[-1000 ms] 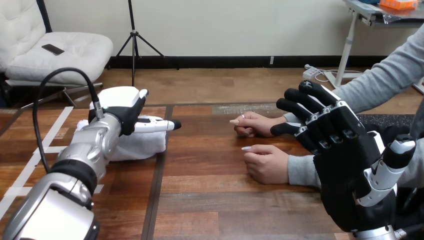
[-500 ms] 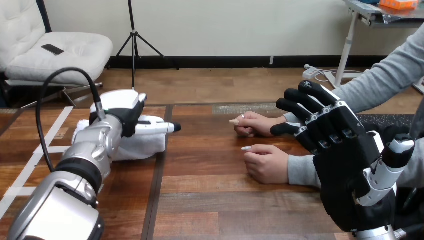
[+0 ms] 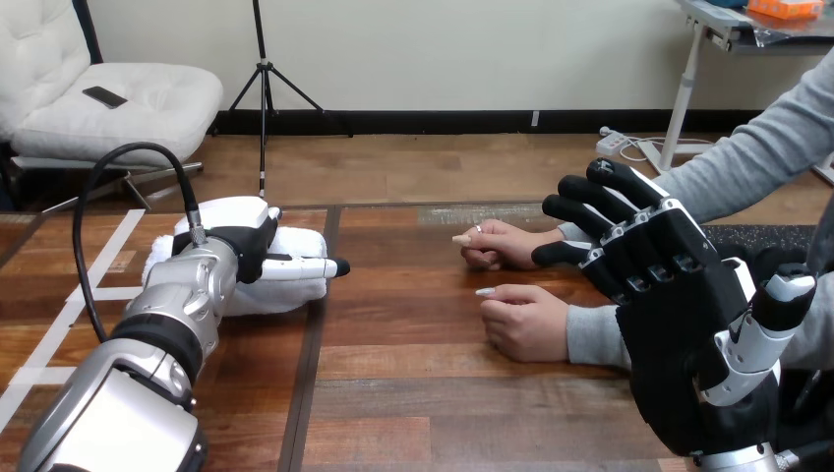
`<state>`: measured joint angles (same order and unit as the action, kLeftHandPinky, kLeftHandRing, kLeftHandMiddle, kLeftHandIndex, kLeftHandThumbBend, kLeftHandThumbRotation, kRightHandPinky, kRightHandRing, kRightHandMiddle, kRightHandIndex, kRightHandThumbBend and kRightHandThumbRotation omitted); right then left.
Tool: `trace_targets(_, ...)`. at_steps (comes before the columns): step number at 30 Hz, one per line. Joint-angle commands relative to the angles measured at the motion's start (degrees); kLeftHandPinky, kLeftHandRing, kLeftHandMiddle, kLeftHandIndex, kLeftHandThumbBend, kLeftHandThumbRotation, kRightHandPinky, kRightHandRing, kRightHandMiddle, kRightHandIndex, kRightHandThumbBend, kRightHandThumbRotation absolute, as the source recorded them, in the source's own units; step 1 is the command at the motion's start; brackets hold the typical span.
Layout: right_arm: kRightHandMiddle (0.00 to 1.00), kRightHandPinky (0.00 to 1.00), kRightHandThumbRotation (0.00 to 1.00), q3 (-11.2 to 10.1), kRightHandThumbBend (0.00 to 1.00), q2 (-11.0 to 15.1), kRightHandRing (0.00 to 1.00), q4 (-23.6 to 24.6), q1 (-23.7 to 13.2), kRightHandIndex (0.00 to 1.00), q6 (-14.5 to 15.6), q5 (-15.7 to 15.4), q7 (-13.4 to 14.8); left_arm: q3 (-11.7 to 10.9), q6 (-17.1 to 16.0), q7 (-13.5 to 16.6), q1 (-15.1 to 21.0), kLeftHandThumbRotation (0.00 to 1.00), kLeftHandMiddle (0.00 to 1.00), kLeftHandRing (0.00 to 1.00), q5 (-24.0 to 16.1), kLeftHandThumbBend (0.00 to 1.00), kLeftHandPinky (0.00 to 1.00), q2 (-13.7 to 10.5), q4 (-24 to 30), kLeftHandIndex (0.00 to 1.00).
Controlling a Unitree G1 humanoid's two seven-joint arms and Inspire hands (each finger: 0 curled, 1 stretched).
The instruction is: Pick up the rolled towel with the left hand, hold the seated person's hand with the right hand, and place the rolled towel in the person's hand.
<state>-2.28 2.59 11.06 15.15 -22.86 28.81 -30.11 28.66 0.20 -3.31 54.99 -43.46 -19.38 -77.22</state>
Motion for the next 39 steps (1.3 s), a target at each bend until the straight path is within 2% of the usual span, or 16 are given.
trace_targets(1, 0.78, 0.62, 1.0, -0.13, 0.91, 0.15, 0.78, 2.2, -2.85, 0.77, -0.78, 0.58, -0.43, 1.14, 0.43, -0.47, 2.48, 1.0, 1.0, 1.0, -0.36, 0.84, 0.93, -0.36, 0.24, 0.99)
trace_targets(22, 0.78, 0.61, 1.0, 0.07, 0.92, 0.12, 0.78, 3.1, -2.86, 0.78, 0.0, 0.64, 0.21, 1.85, 0.27, -1.56, 1.38, 1.0, 1.0, 1.0, 0.1, 0.85, 0.96, -0.99, 0.49, 1.0)
trace_targets(39, 0.79, 0.6, 1.0, -0.07, 0.91, 0.18, 0.78, 2.91, -3.44, 0.78, -0.47, 0.46, 0.25, 2.38, -0.83, -2.21, -0.06, 1.0, 1.0, 1.0, 0.4, 0.85, 0.96, -1.63, 1.07, 1.0)
